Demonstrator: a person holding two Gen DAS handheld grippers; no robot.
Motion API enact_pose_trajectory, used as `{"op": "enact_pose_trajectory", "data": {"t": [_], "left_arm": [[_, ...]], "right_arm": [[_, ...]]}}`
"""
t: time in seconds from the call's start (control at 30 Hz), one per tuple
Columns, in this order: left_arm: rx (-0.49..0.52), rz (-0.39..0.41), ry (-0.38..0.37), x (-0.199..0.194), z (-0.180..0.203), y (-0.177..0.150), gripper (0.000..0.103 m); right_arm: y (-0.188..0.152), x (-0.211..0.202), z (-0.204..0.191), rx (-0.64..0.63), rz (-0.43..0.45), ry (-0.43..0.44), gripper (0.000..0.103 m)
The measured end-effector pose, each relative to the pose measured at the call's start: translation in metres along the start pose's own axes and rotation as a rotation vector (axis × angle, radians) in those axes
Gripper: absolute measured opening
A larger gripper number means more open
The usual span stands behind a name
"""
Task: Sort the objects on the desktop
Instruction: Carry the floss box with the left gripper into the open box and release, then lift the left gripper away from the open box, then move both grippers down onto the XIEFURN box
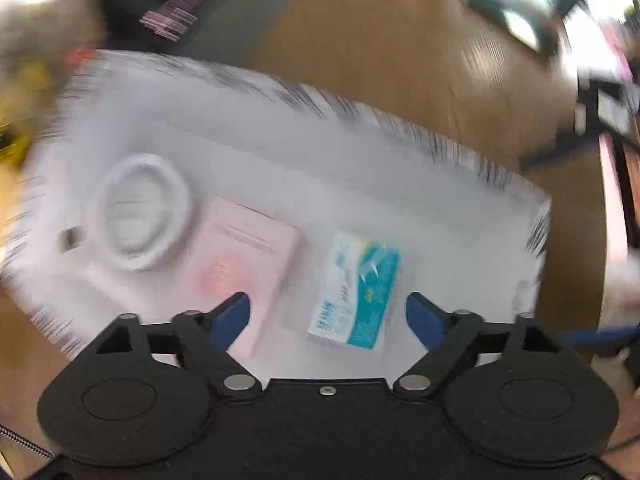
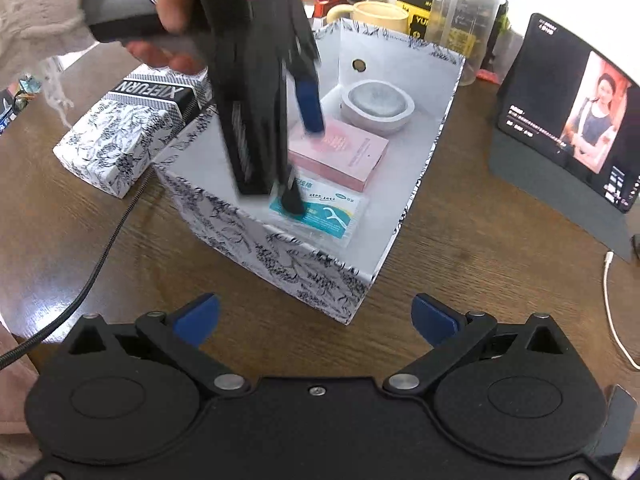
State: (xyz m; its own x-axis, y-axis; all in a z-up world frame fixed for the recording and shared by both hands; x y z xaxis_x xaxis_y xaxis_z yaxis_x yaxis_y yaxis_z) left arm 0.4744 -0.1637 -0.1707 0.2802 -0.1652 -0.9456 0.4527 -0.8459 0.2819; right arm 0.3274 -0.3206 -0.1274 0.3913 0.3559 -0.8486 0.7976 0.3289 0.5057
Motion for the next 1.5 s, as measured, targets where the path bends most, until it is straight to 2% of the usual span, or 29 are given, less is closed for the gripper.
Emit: {"op": "enact_pose_trajectory", "data": {"t": [0.03,0.13,0.2,0.3,0.4,0.53,0.7,0.83,0.93,1.03,1.13,1.2,1.33,1.4,1.5], "left_arm": [[-0.083,0.054,0.021,-0.018,-0.006,-0.004,0.086],[-0.338,0.226,0.09,-0.075,-0.011,-0.021,0.102],[-0.498,0.332,0.132,-0.112,-0.011,-0.035,0.103],[-0.658,0.419,0.161,-0.154,0.006,-0.056,0.103],[-0.75,0.454,0.188,-0.179,0.039,-0.087,0.103],[-0.848,0.457,0.23,-0.208,0.073,-0.133,0.103],[-0.954,0.432,0.272,-0.226,0.112,-0.181,0.103],[-1.042,0.388,0.324,-0.218,0.128,-0.215,0.103],[-1.15,0.353,0.375,-0.215,0.144,-0.251,0.103],[-1.229,0.294,0.37,-0.21,0.152,-0.287,0.103],[-1.263,0.251,0.384,-0.211,0.14,-0.305,0.103],[-1.256,0.261,0.388,-0.215,0.127,-0.308,0.103],[-1.183,0.268,0.366,-0.214,0.089,-0.302,0.103],[-1.13,0.279,0.388,-0.212,0.063,-0.295,0.103],[-1.103,0.274,0.421,-0.204,0.02,-0.289,0.103]], "right_arm": [[-0.002,-0.005,-0.003,-0.005,0.01,-0.005,0.103],[-0.01,-0.019,-0.015,-0.023,0.044,-0.023,0.103],[-0.018,-0.03,-0.025,-0.033,0.067,-0.032,0.103],[-0.033,-0.047,-0.044,-0.043,0.102,-0.04,0.103],[-0.052,-0.067,-0.067,-0.045,0.151,-0.051,0.103],[-0.082,-0.089,-0.096,-0.025,0.193,-0.06,0.103],[-0.108,-0.09,-0.116,0.037,0.162,-0.013,0.103],[-0.112,-0.09,-0.128,0.085,0.189,0.013,0.103],[-0.107,-0.089,-0.138,0.098,0.211,0.024,0.103],[-0.101,-0.09,-0.15,0.096,0.222,0.023,0.103],[-0.09,-0.082,-0.159,0.094,0.211,0.022,0.103],[-0.078,-0.074,-0.164,0.09,0.209,0.026,0.103],[-0.035,-0.051,-0.174,0.098,0.23,0.096,0.103],[-0.008,-0.037,-0.18,0.052,0.246,0.118,0.103],[0.03,-0.011,-0.177,-0.011,0.247,0.131,0.103]]}}
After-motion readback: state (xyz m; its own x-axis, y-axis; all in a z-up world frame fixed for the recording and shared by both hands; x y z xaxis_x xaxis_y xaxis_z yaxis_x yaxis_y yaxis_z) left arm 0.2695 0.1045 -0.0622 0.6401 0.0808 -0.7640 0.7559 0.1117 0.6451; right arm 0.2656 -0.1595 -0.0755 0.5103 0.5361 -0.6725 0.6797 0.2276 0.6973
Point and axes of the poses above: each gripper's, at about its wrist camera, not at the fingertips, and x roughly the way its jaws point, z to its right, y to its top, the point moved 4 cm from there along x, roughly the way its jaws point, and after that the axes turned 11 degrees about y, right-handed, at the moved point
